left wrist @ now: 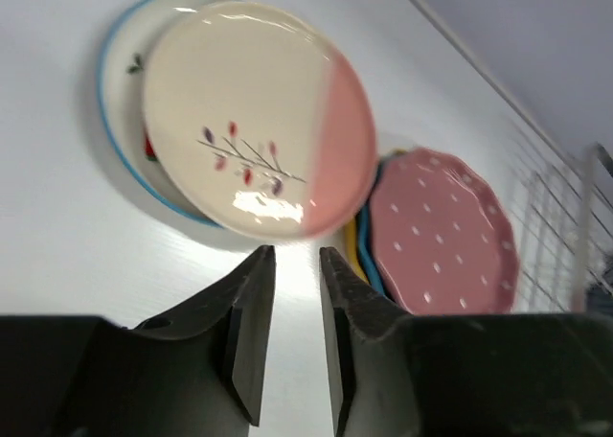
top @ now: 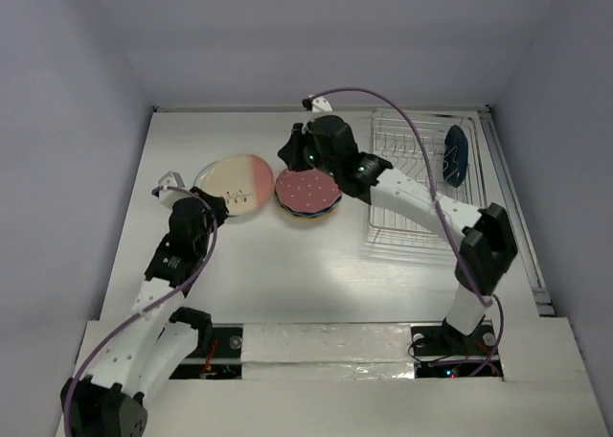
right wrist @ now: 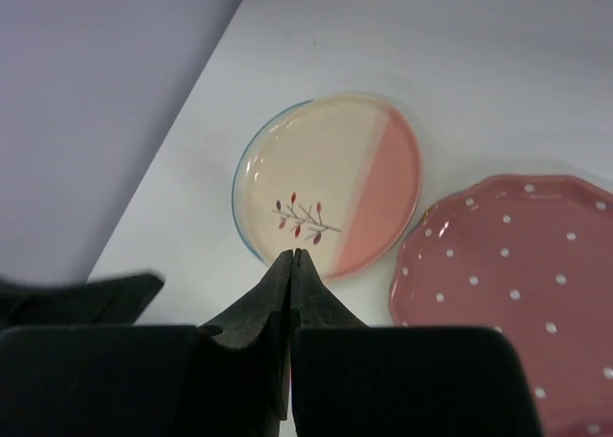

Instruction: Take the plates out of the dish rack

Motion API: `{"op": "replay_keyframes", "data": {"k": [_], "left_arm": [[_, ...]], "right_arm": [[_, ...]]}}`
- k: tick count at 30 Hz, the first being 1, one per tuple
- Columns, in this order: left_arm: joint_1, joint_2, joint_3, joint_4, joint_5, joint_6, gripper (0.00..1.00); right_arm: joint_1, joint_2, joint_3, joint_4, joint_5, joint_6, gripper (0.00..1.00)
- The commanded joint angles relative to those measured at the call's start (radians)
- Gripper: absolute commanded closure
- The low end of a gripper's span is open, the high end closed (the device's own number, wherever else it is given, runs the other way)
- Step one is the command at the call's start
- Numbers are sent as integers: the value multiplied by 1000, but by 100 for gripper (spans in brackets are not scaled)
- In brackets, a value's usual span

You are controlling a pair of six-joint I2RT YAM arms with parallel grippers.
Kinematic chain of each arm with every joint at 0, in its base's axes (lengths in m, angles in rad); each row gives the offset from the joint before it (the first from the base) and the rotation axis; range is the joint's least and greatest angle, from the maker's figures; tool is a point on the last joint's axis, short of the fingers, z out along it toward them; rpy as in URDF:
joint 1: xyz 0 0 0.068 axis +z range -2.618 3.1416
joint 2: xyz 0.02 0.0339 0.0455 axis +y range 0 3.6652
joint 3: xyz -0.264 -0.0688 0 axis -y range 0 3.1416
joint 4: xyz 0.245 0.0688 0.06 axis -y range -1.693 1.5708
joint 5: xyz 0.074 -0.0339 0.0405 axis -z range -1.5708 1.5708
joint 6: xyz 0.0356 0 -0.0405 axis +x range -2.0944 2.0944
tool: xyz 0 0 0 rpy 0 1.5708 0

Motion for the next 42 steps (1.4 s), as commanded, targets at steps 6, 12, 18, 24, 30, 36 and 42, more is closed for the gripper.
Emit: {"op": "replay_keyframes", "data": {"k": [6,12,18,24,30,36,42], "left_arm": [[156,314,74,163,-151,-51,81],[194,467,157,176,-211,-4,76],[214,720,307,131,-135,87,77],[257,861,381,98,-115,100,77],[257,917,404,99,-92,120,77],[257,973,399,136,-46,128,77],[266,993,413,127,-30,137,83]], "right_arm": [[6,-296,-355,177,-91,-34,99],[6,-348,-463,246,-172,-42,95],[6,-367,-511,270,-206,-54,94],[6,-381,-551,315,-196,-46,95],[6,-375,-557,335,-213,-33,95],[6,-384,-558,336,-221,-33,95],[6,-378,-560,335,-218,-33,95]]}}
